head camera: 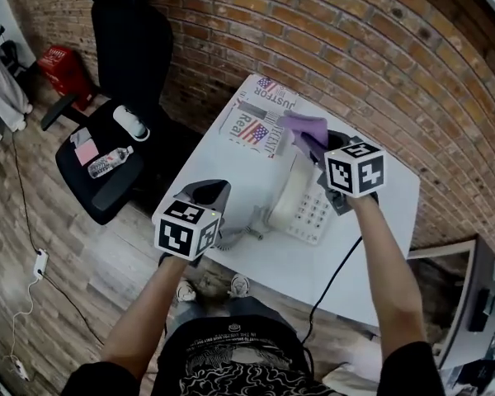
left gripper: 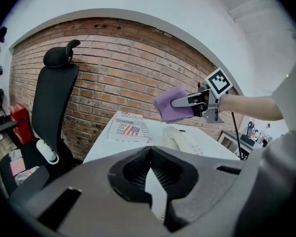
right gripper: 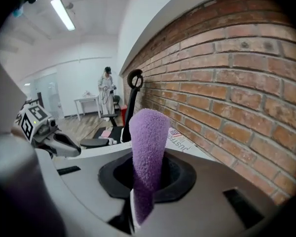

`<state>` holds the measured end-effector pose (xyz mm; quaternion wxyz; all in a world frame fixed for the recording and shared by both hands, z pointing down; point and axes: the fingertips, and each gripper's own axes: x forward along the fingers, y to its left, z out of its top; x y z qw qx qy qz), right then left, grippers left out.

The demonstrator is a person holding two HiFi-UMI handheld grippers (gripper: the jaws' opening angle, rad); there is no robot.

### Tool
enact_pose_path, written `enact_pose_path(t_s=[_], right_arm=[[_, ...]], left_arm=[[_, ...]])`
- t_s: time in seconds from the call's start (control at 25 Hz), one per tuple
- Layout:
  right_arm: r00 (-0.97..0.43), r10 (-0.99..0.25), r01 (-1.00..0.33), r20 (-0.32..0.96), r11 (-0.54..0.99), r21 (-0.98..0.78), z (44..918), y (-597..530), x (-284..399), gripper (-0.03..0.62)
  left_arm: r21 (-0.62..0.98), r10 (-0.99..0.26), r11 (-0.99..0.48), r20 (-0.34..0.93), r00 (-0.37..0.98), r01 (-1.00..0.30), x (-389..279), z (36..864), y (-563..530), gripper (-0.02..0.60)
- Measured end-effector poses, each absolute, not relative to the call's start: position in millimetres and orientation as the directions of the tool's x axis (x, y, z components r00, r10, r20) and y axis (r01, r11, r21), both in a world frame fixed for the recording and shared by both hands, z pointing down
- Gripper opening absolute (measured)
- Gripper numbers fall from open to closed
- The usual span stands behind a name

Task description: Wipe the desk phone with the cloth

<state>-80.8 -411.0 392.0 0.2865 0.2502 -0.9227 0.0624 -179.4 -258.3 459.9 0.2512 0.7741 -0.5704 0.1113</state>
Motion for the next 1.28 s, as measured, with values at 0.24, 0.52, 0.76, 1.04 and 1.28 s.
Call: enact_pose_path(t_s=[0.24,0.52,0.76,1.04,1.28], right_arm=[[-0.652,-0.226,-0.233,0.724,0.968,0.092,432.7,-426.3,-105.1,0.044],[-0.536,-0.047,-0.014,0.843,0.999,0.047,473.4,-429.8,-118.7,0.044],[-0.395,0.077,0.163,0.915,0.987,-0.013,501.9,-407.6,-120.0,0.044],[-0.261,0.165,0.301,0.951,0.950,-0.082,512.9,-387.1,-117.0,0.044],[-0.095,0.161,0.481,0.982,0.872,-0.096,520.7,-367.6,-109.8,0.044]], left_arm=[[0.229,-0.851,-0.141,0.469,0.236,-0.963,-195.4,459.2,-262.2,0.006],[0.211,-0.865,-0.029,0.484,0.130,-0.977,-210.7,466.5,-251.0,0.006],[0.213,-0.864,0.037,0.497,0.076,-0.976,-212.4,473.9,-240.3,0.006],[0.210,-0.866,0.073,0.499,0.043,-0.975,-206.8,475.3,-233.0,0.006],[0.212,-0.864,0.088,0.502,0.031,-0.973,-202.1,478.4,-226.4,0.006]])
